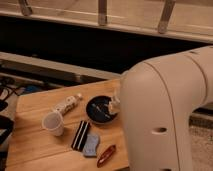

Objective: Push the ceramic bowl across the table

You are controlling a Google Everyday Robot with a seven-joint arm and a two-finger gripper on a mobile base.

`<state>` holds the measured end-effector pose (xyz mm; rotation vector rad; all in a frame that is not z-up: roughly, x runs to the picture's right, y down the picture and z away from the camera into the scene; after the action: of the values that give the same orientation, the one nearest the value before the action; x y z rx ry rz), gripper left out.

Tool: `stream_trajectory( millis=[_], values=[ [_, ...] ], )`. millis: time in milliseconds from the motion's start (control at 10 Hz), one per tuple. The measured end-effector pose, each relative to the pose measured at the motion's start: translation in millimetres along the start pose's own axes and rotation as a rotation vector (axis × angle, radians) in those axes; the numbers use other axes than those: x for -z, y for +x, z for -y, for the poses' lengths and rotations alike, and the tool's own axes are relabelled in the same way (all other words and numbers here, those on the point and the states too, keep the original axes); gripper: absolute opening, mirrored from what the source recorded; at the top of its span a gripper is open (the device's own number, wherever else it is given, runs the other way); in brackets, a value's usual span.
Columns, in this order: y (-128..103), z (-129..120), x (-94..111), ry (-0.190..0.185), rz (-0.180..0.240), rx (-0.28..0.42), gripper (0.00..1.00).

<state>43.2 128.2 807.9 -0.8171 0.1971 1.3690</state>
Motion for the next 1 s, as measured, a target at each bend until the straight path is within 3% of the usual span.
stream_trajectory(
  millis=[300, 500, 1000],
  values=[
    [-1.8, 26.2, 13.6, 0.036, 0.017, -0.043, 0.64],
    [-1.6, 46.4, 16.0, 0.039, 0.012, -0.081, 0.79],
    [-0.8, 69.4, 1.9, -0.030, 0.026, -0.142, 0.80]
  ],
)
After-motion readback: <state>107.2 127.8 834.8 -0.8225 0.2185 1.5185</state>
